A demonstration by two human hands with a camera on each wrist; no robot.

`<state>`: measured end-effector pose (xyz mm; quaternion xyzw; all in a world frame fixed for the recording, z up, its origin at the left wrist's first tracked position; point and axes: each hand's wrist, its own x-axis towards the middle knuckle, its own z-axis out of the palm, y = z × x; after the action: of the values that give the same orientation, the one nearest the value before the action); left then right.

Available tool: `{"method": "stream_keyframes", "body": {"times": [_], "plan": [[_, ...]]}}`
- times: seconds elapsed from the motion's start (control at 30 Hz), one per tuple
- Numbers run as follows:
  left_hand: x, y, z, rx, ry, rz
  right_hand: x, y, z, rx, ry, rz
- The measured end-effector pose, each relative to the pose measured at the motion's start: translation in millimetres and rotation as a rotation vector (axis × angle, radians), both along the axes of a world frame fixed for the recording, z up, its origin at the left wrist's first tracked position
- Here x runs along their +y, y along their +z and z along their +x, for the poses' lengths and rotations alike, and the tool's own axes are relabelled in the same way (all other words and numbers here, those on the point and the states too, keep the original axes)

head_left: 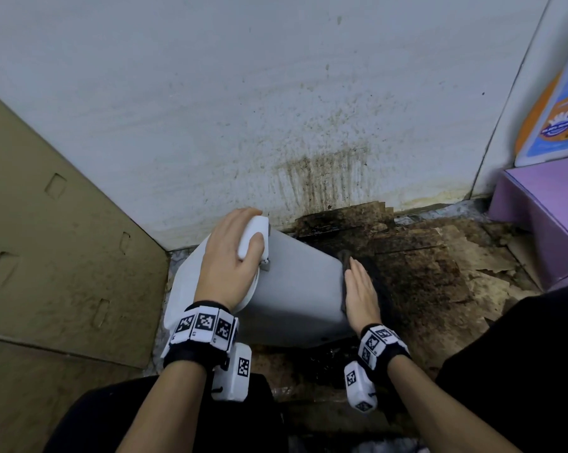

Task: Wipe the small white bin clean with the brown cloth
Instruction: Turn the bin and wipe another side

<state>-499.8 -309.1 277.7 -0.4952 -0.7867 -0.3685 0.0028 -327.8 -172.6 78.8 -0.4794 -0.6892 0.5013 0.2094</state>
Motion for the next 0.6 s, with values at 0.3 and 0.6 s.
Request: {"method": "stream_keyframes", "body": {"times": [0.3, 0.6], "plan": [[8, -1, 10, 0.026, -0.005, -0.014, -56, 90, -49, 0.191, 0.065, 0.2], [4, 0, 11, 0.0, -0.005, -0.043, -79, 90, -55, 0.289, 0.047, 0.509]]}}
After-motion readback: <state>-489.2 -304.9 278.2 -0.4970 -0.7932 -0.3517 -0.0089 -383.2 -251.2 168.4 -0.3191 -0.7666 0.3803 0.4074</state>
